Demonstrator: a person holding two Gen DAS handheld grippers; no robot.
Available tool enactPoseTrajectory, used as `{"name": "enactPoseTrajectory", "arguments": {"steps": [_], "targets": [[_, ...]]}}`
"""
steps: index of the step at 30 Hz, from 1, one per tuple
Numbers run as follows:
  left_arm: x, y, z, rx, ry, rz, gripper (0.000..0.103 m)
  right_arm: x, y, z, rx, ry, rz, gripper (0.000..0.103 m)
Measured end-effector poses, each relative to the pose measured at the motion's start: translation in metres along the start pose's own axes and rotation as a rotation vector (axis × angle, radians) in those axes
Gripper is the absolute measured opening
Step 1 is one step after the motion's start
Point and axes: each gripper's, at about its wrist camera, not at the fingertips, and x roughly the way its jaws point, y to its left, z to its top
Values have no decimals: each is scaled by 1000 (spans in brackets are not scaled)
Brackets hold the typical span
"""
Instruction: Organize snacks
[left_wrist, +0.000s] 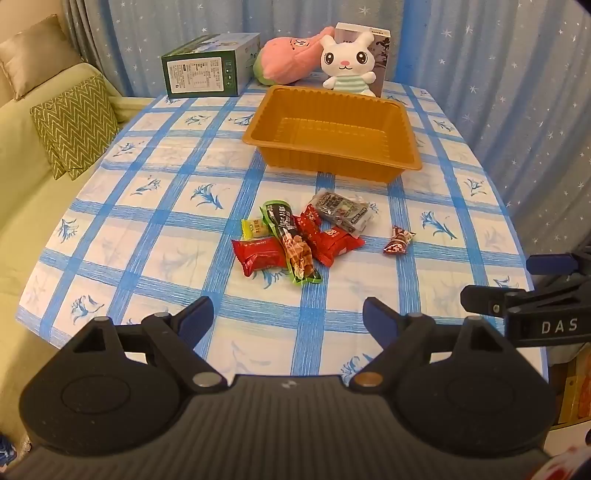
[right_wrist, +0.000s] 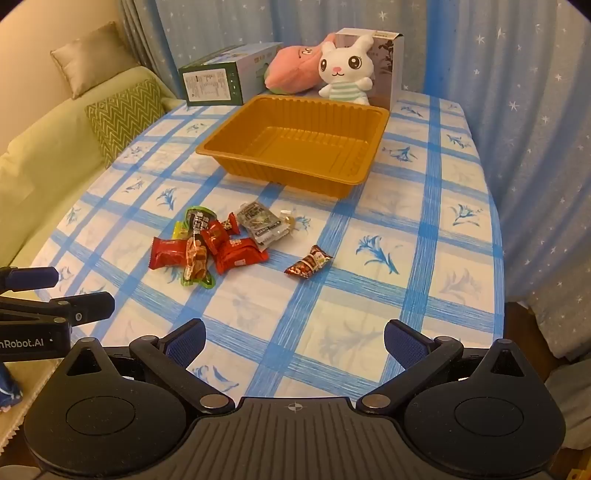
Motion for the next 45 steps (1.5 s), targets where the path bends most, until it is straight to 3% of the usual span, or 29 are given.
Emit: {"name": "enactPoseTrajectory", "arguments": {"steps": [45], "targets": [[0,0,0,2,1,1,87,4,-5,5,3,11,6,103]]}}
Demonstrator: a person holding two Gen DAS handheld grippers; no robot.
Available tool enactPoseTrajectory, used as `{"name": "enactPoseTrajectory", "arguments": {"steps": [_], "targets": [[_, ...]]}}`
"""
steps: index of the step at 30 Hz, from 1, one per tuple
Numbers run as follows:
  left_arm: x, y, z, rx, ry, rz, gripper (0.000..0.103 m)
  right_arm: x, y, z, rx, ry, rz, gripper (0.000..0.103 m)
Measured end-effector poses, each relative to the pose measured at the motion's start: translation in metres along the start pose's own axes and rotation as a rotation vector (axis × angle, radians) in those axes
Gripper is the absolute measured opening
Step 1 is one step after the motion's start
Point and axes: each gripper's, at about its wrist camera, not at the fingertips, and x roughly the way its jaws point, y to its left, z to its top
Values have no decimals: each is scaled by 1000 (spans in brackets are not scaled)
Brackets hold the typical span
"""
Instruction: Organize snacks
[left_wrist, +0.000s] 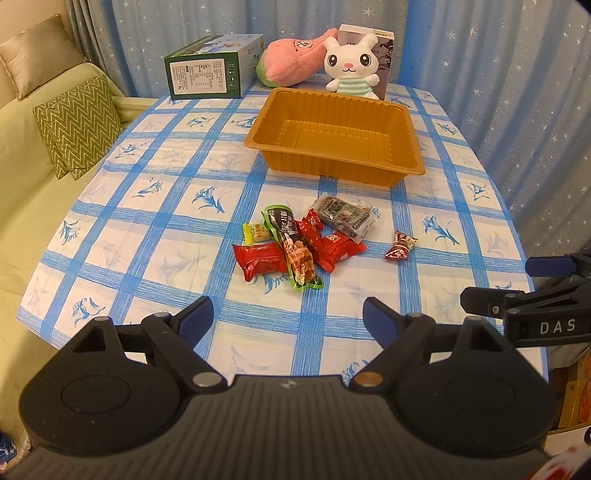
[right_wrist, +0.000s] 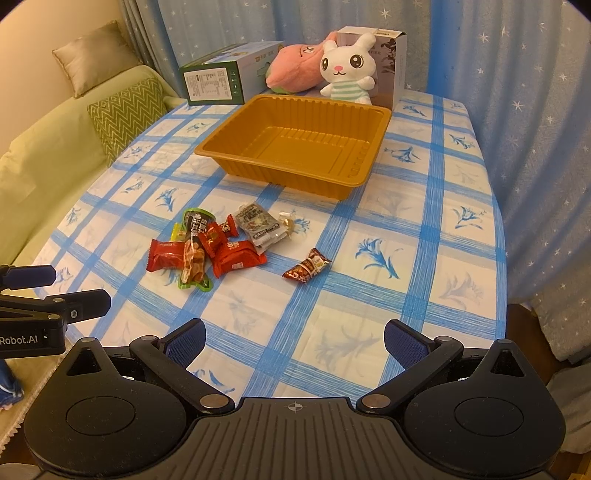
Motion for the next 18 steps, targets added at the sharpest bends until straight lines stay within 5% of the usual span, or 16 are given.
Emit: {"name": "enactPoseTrajectory", "arguments": {"steps": [18], "targets": [[0,0,0,0,0,0,87,0,-1,2,3,0,0,103]]}}
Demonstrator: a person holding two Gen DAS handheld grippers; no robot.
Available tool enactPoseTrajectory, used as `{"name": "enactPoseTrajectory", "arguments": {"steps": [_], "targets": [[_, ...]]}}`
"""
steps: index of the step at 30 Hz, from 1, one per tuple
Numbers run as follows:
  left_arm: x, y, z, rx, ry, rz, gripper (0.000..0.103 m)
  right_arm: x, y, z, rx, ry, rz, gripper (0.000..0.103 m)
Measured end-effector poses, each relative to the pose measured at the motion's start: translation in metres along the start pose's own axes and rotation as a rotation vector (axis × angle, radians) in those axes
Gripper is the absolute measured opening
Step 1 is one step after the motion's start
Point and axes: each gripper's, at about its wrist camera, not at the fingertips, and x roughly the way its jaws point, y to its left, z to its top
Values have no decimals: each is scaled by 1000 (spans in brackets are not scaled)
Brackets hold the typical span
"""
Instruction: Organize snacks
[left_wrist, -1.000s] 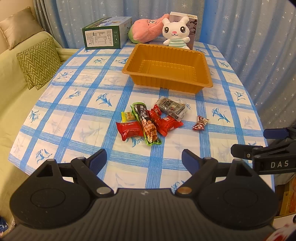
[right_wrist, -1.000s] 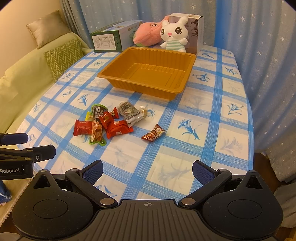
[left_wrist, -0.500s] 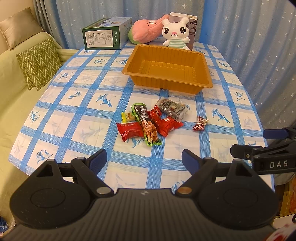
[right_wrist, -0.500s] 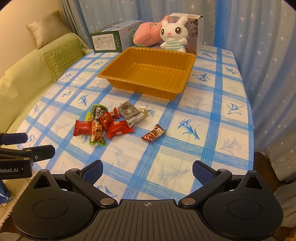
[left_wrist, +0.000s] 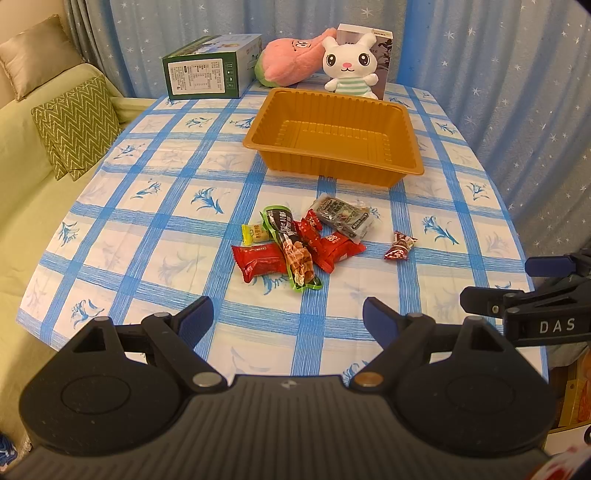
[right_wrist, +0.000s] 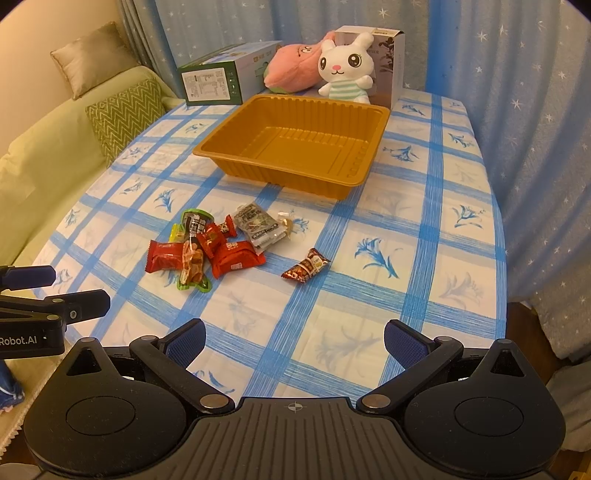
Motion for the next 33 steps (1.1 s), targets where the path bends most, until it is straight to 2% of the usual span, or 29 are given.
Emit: {"name": "enactPoseTrajectory", "arguments": {"steps": [22,23,33], "targets": [[0,0,0,0,0,0,87,2,-3,1,2,1,1,103],[-3,2,8,0,0,-1,87,2,-3,1,2,1,0,103],[1,2,12,3,3,-2,87,4,-5,2,7,2,0,103]]}}
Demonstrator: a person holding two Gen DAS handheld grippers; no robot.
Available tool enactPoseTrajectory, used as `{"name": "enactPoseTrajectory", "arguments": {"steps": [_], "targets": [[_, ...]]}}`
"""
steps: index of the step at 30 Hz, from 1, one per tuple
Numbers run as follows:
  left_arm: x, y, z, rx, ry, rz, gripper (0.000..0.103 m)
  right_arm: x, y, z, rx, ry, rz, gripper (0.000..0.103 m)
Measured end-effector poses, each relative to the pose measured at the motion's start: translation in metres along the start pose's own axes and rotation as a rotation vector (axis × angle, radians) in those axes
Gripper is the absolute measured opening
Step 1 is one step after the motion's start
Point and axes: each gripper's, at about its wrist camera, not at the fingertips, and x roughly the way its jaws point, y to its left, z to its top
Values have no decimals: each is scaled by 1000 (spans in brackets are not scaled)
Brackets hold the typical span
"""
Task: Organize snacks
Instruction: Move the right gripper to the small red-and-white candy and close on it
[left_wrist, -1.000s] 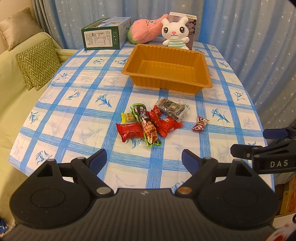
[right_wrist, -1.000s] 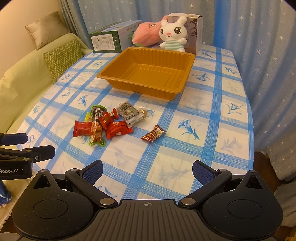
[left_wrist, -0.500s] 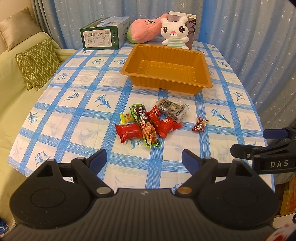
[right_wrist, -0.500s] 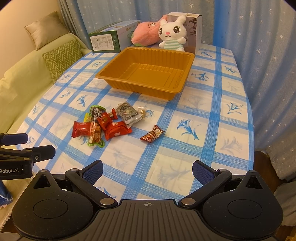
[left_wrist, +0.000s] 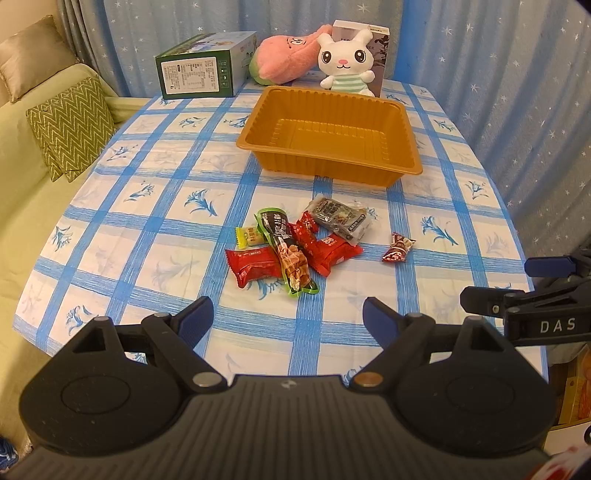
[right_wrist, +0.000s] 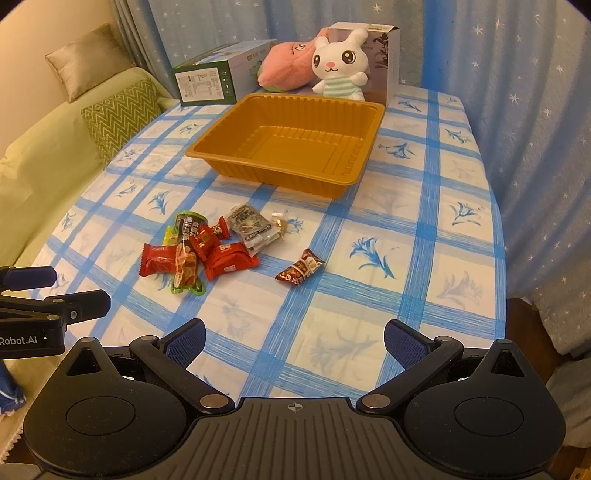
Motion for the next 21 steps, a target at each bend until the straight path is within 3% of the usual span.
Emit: {"name": "enactPoseTrajectory", "arguments": {"steps": [12,21], "targets": [[27,-6,-6,-4,6,6,87,9,-6,0,17,-2,0,103],[36,28,-1,-37,18,40,87,25,-15,-4,42,-27,9,102]]}}
